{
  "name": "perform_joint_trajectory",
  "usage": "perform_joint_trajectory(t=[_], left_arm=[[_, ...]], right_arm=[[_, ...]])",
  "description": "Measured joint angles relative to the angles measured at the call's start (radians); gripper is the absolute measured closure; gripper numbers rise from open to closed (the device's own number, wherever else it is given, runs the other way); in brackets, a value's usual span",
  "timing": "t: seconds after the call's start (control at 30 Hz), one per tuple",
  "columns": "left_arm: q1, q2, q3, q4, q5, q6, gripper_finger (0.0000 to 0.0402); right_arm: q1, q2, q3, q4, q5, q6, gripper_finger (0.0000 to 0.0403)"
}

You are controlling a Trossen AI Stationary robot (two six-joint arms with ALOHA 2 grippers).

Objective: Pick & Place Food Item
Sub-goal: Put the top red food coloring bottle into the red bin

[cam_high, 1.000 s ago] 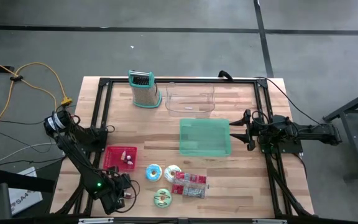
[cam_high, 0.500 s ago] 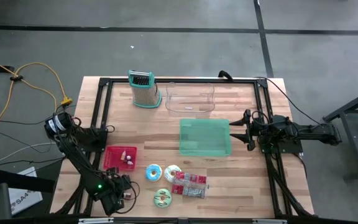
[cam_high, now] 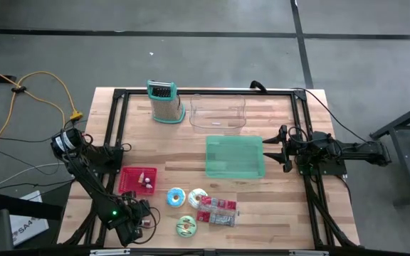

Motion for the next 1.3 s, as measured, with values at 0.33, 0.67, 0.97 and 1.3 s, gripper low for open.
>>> perform_joint_trajectory(t=[0.33, 0.67, 0.97, 1.3], left_arm=[[0.002, -0.067, 0.000, -0.033, -0.007, 0.006, 0.0328], [0.060, -0.385, 0.000, -0.316, -0.097, 0.057, 0.0328], [0.098, -0.414, 0.000, -0.364, -0.110, 0.103, 0.0328], [0.162, -0.410, -0.037, -0.364, -0.137, 0.153, 0.0328]], right_arm=[[0.000, 0.000, 0.000, 0.000, 0.000, 0.000, 0.0180], [0.000, 0.000, 0.000, 0.000, 0.000, 0.000, 0.0180], [0.000, 0.000, 0.000, 0.000, 0.000, 0.000, 0.0180], [0.000, 0.000, 0.000, 0.000, 0.000, 0.000, 0.0180]])
